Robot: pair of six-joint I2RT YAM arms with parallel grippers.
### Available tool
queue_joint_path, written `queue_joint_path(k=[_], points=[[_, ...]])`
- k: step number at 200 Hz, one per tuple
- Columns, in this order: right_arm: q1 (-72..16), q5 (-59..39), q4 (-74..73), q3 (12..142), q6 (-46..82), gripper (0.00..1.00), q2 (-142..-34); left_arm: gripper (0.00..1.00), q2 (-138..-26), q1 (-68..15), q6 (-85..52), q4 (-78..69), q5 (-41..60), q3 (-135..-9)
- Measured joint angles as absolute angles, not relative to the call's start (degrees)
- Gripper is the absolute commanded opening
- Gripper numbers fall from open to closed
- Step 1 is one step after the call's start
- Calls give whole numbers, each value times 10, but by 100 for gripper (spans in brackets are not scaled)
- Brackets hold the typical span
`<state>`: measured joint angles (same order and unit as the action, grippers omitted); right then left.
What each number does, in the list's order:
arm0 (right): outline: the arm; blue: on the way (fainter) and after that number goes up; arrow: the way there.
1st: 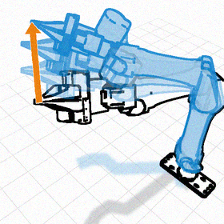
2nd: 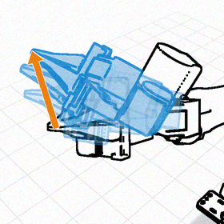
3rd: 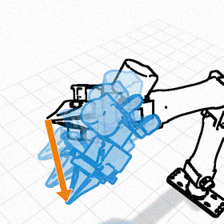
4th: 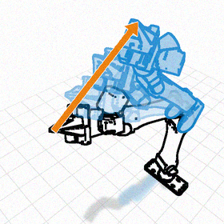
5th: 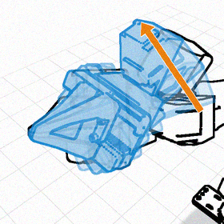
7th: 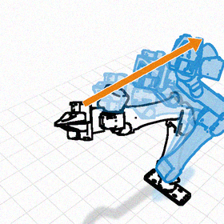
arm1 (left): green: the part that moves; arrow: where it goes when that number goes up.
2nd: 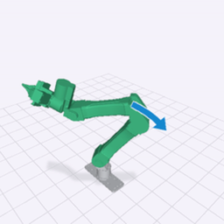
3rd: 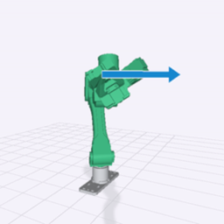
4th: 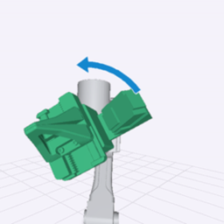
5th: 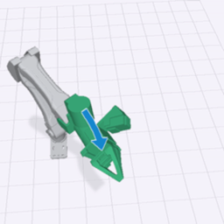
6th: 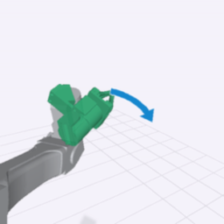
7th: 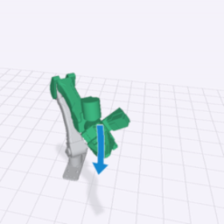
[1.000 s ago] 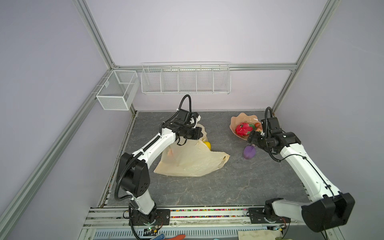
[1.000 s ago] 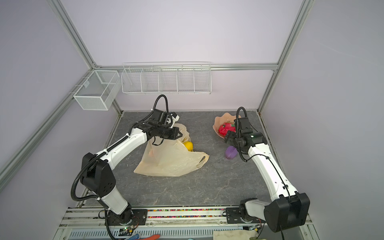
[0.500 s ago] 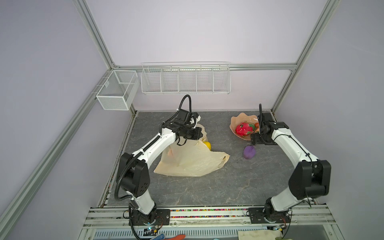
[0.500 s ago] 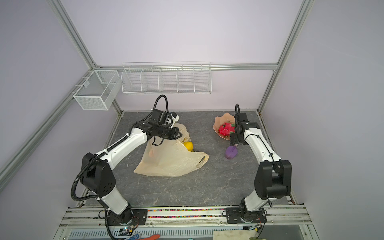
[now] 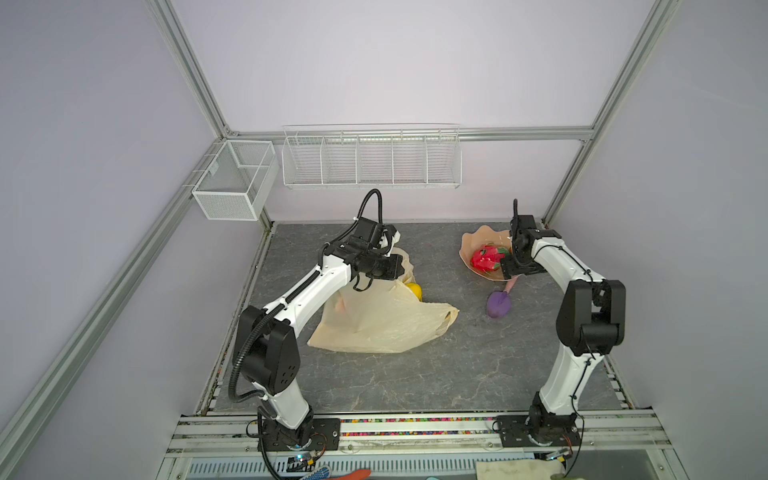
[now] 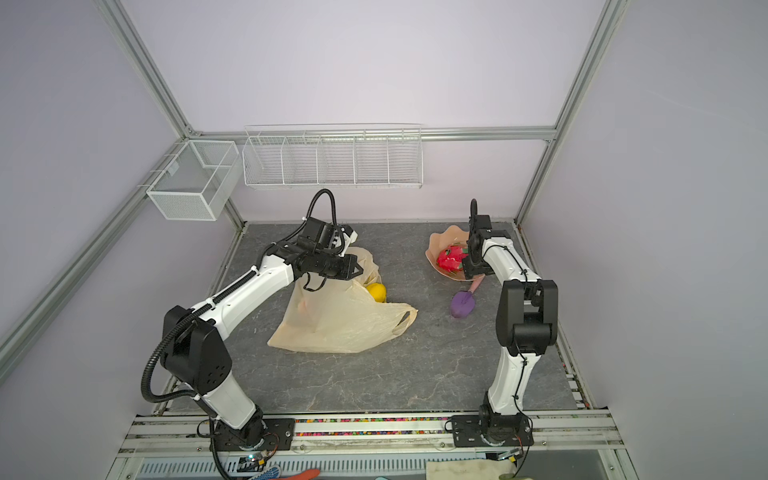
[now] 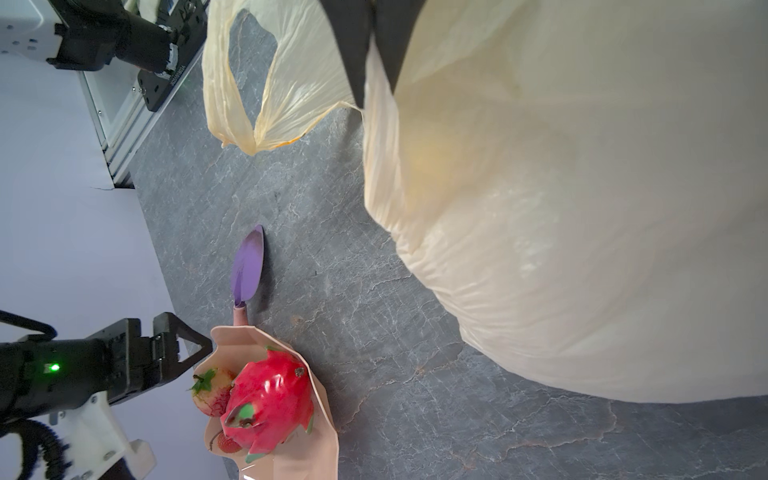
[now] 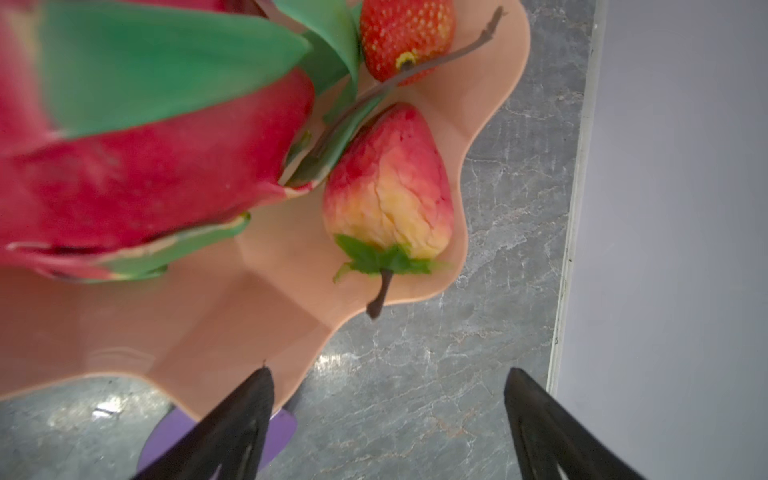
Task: Place the fruits into the plastic bag
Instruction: 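Move the right gripper back over the bowl above the red-yellow fruit, then lower and close the right gripper on the red-yellow fruit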
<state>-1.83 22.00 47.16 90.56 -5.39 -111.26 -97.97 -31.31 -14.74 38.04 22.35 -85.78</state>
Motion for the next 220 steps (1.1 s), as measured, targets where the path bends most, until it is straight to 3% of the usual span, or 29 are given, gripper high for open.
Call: queue_joint_path(k=[83,220], points=[[-8,216,463,966,-86,83,-1178,0,-994,-313,-147,390,219,-876],[-8,218,451,996,-109,55,-1222,0,-998,-313,-148,396,208,-877]])
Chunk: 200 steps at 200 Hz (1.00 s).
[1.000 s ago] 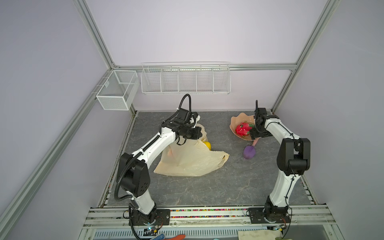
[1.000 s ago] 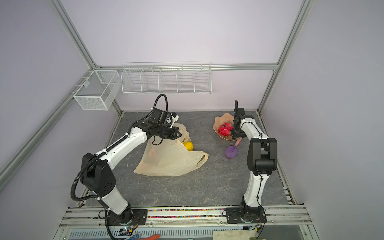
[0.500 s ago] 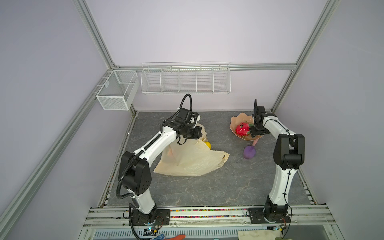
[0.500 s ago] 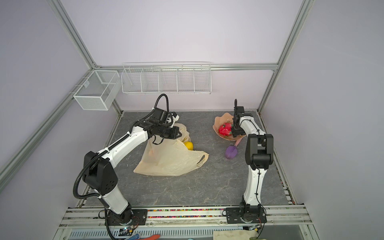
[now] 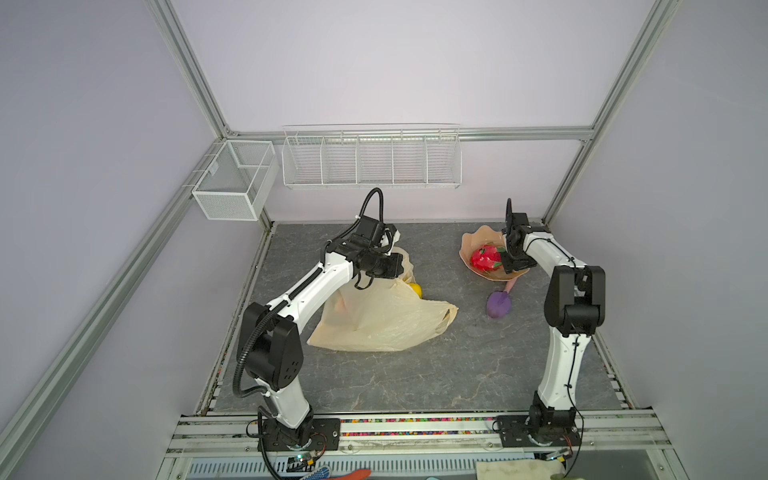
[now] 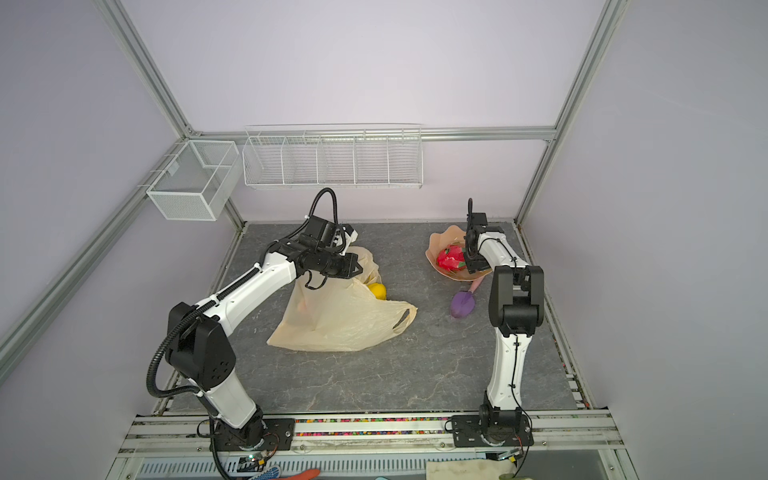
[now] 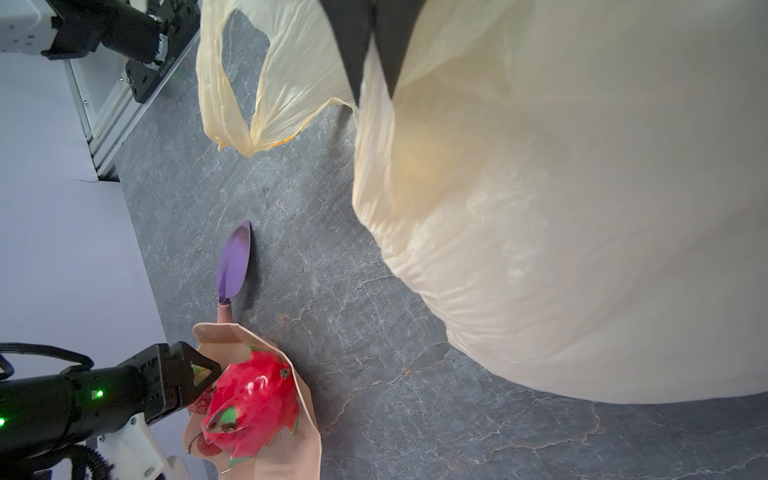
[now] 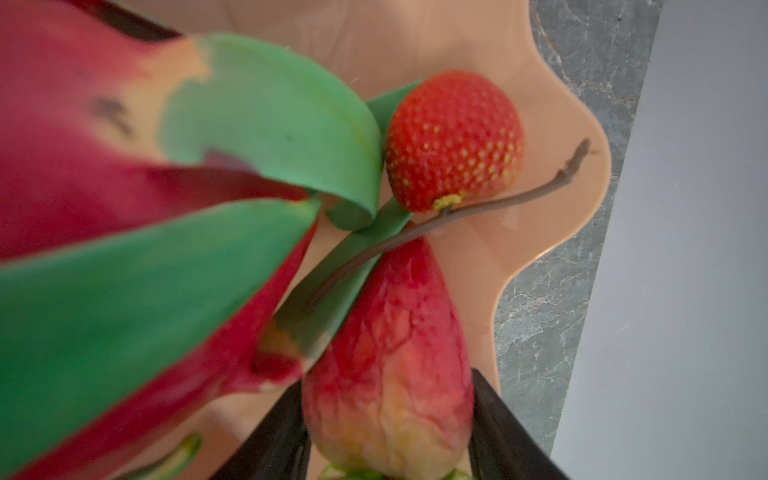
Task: Place the fruits into the plastic bag
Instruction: 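Lower and close the right gripper on the red-yellow fruit, then carry the red-yellow fruit with the right gripper into the bag mouth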
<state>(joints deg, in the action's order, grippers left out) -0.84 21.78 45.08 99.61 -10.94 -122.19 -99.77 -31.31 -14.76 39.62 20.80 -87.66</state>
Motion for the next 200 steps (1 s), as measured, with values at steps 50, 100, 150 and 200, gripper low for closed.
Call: queue_joint_path(k=[50,100,150,200], points=[[-8,219,449,996,-106,43,-1222,0,-998,-314,-148,397,208,-877],[-15,227,448,961,-100,40,-1179,0,-998,-315,-148,397,208,-877],[-36,230,454,890,-64,38,-1083,0,-998,-315,-147,396,208,-877],[-72,208,468,780,3,37,-973,0,-998,-315,-145,395,210,-877]])
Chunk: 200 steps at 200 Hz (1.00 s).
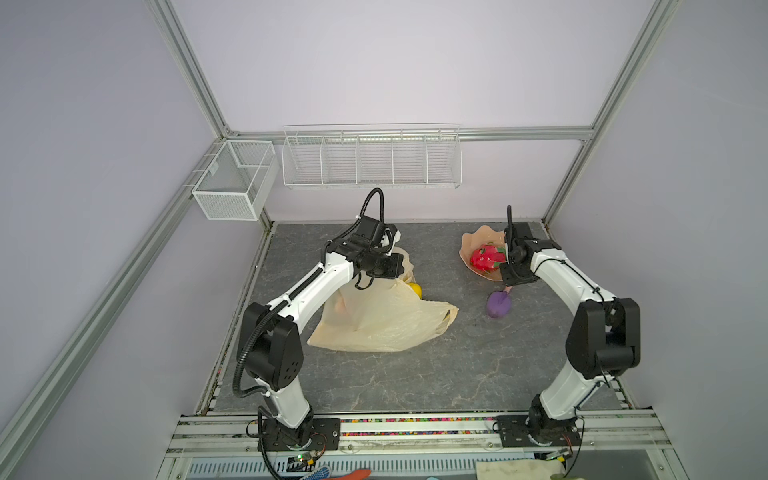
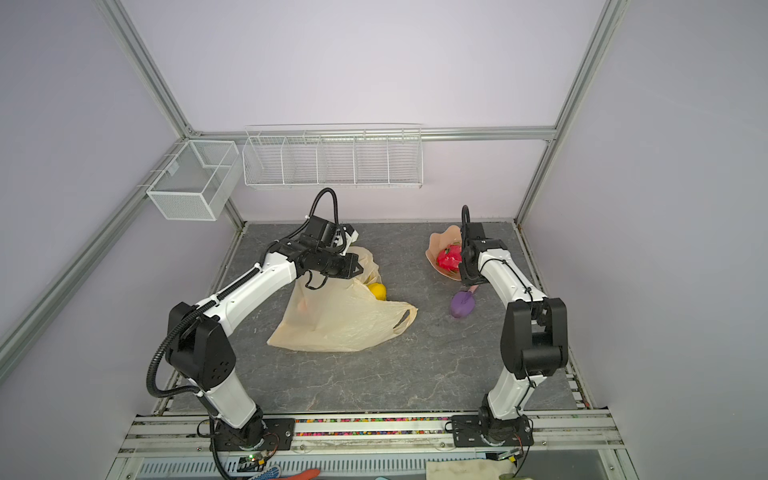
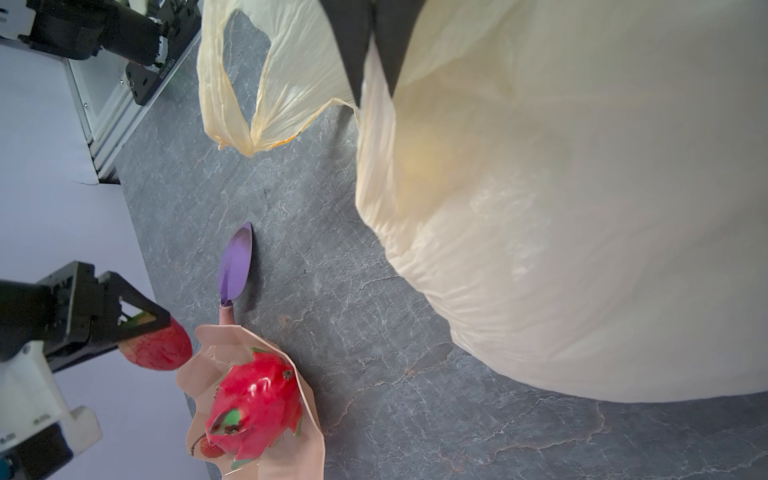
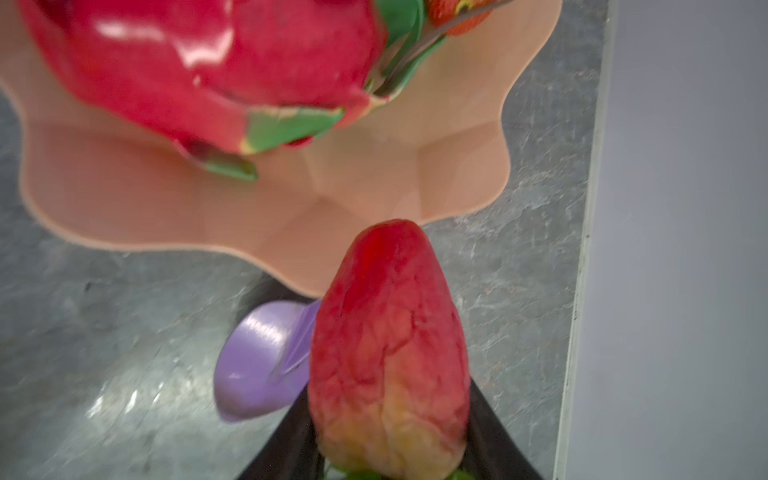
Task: Place the fruits into the plastic bag
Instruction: 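Carry the red-yellow fruit with the right gripper into the bag mouth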
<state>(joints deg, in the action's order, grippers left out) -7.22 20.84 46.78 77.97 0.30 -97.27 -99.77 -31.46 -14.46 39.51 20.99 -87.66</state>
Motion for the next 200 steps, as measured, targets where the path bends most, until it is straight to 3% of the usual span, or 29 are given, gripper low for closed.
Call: queue_joint_path(k=[37,92,146,200], points=[[-74,128,461,700,53,39,-858,0,-997,-315,-143,395,212,-877],[-73,-102,373,579,91,39,-703,0,-997,-315,-134,395,221,-877],[-71,-242,320,567,95,34,-724,0,-989,-315,-128,395,235,-876],[-88,-330,257,576,109,34,-836,0,-985,-316,-128,388,252,-876]])
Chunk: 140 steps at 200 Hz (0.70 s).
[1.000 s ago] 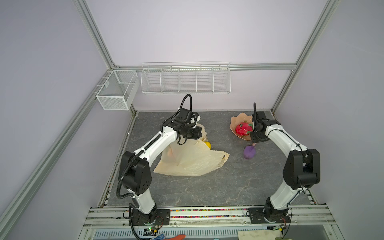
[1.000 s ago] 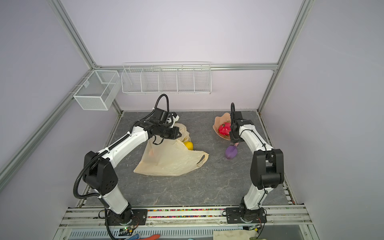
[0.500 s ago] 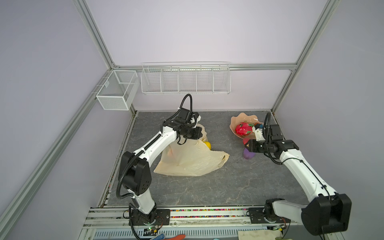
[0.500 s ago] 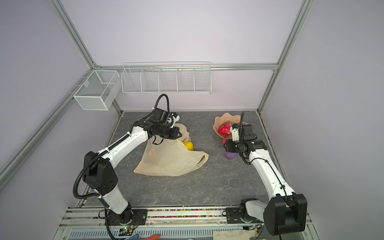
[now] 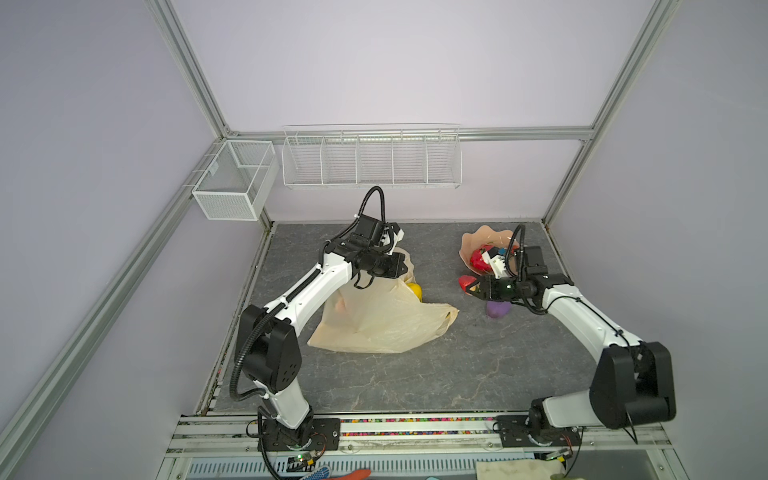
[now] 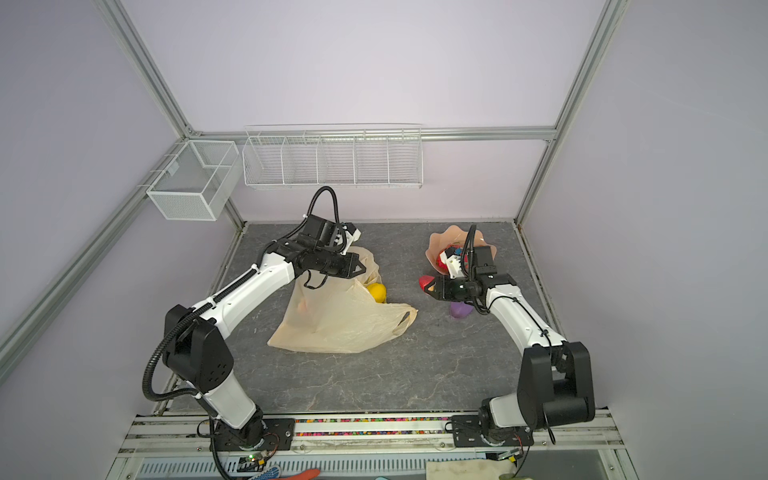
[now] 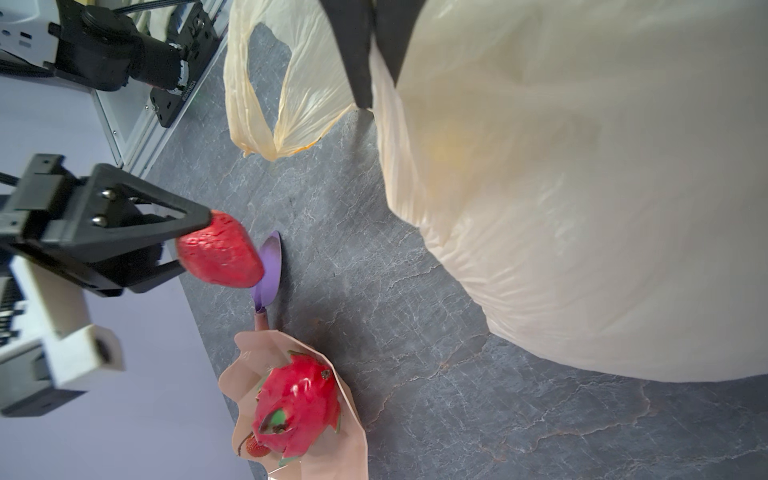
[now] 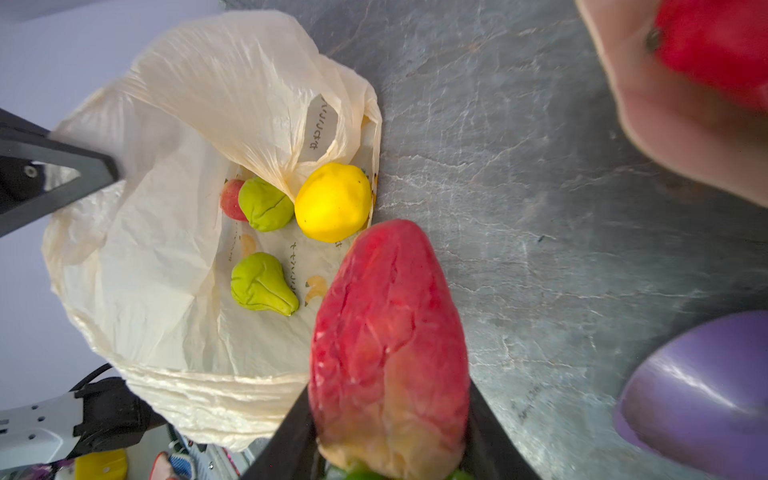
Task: Place the fruits into the plastic bag
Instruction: 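Carry the red-yellow fruit with the right gripper into the bag mouth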
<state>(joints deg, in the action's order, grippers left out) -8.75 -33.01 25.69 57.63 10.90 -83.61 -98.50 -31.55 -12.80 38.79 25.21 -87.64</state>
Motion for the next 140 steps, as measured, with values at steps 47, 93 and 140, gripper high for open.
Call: queue_joint_path(k=[47,93,140], points=[[-165,-364,182,599,154,34,-904,0,-980,-316,-128,381,254,-876],[-253,-393,115,623,205,34,-978,0,-980,-317,-128,380,254,-876],[-333,-431,9,652,293,36,-1057,0,-980,-321,-128,380,253,-876]])
